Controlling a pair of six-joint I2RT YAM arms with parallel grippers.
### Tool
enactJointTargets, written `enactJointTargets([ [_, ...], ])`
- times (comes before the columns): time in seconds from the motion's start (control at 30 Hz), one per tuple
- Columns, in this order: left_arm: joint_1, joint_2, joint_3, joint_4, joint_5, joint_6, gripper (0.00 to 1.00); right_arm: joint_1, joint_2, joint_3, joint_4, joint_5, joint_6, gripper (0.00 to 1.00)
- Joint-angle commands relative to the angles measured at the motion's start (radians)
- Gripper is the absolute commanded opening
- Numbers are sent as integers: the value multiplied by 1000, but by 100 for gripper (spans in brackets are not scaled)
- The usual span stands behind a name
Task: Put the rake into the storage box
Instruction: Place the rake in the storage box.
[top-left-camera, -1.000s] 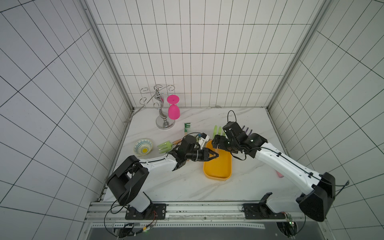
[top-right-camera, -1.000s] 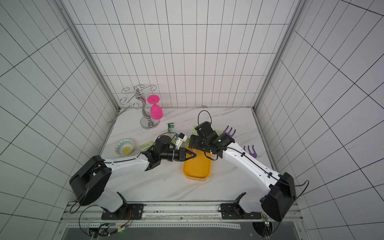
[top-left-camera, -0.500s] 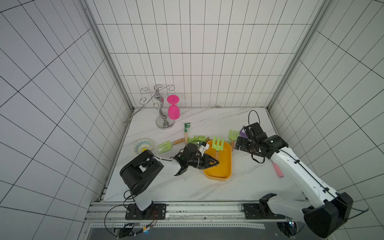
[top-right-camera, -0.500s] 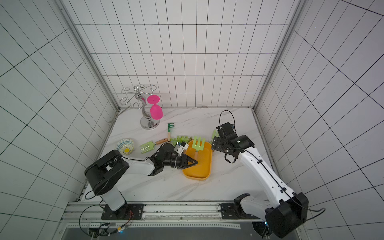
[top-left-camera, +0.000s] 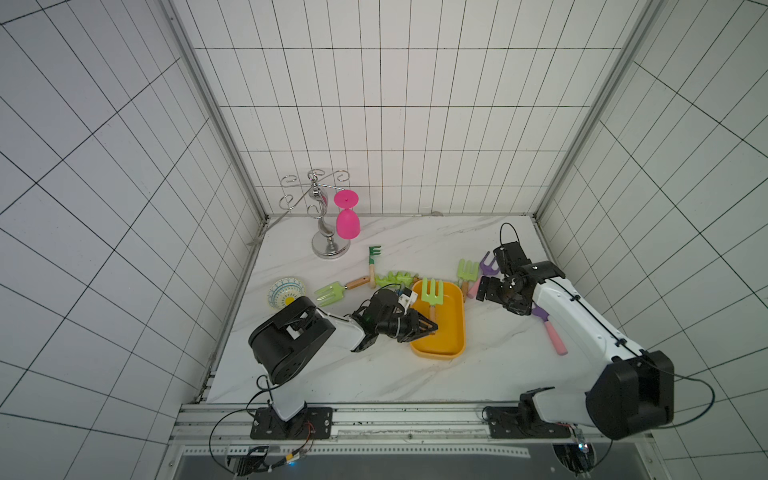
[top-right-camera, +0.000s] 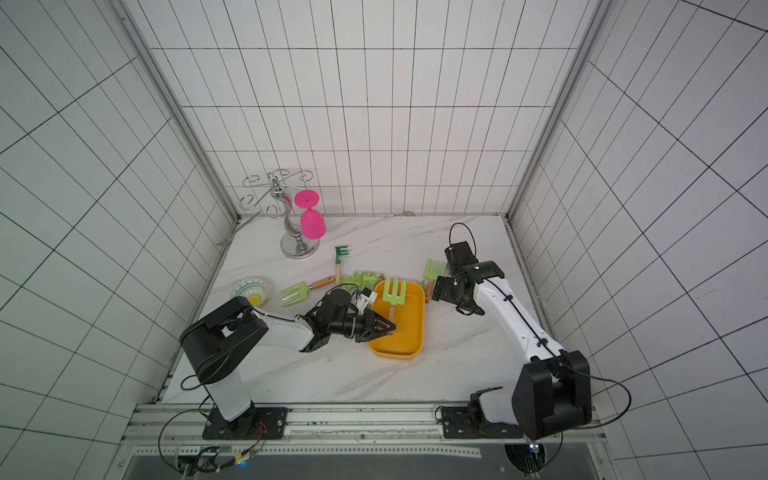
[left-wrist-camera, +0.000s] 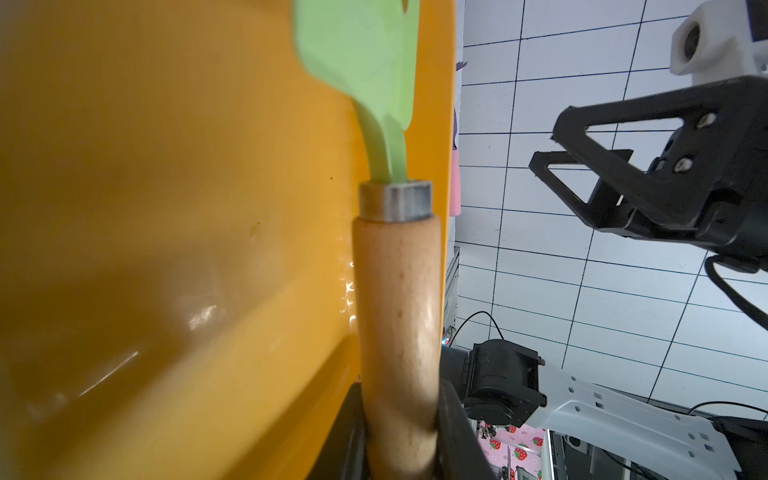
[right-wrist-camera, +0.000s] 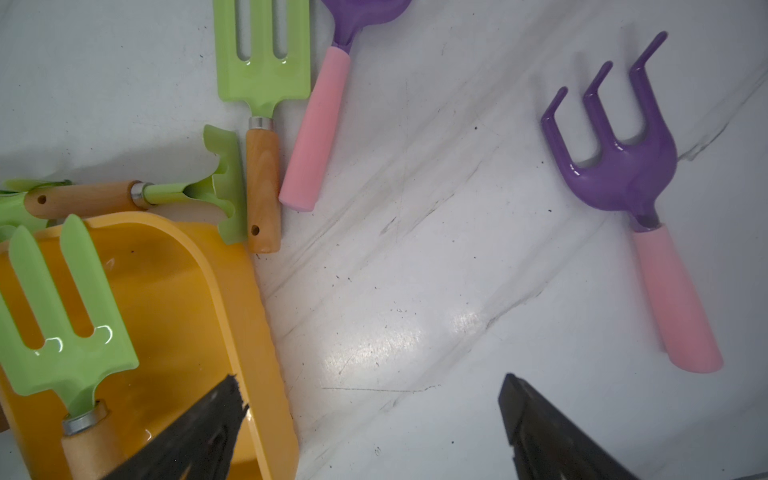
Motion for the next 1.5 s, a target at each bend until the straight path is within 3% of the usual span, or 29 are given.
enactJointTargets([
  [0.0, -5, -24, 22, -158, -6, -27, 23, -13, 45, -14, 30, -35, -26, 99],
  [0.23, -6, -94, 30, -284, -39, -7, 39, -15, 132, 10, 67, -57, -39, 99],
  [0.47, -9, -124, 25, -323, -51, 13, 49, -15, 185, 32, 91, -67, -60, 99],
  [0.6, -18, -176, 54, -447, -93, 72, 55, -18, 217, 66, 91, -46, -77, 99],
  [0.9, -45, -278, 130, -632, -179, 194, 58, -18, 281, 184, 85, -46, -105, 98],
  [1.1, -36, -377, 252, -864, -279, 358, 59, -20, 393, 320, 85, -60, -144, 94],
  [1.27, 50, -474, 313, -1071, -371, 517, 60, -34, 551, 456, 90, -103, -129, 85],
  [1.47, 165, -618, 209, -1081, -378, 550, 61, -59, 641, 511, 149, -159, -63, 75],
])
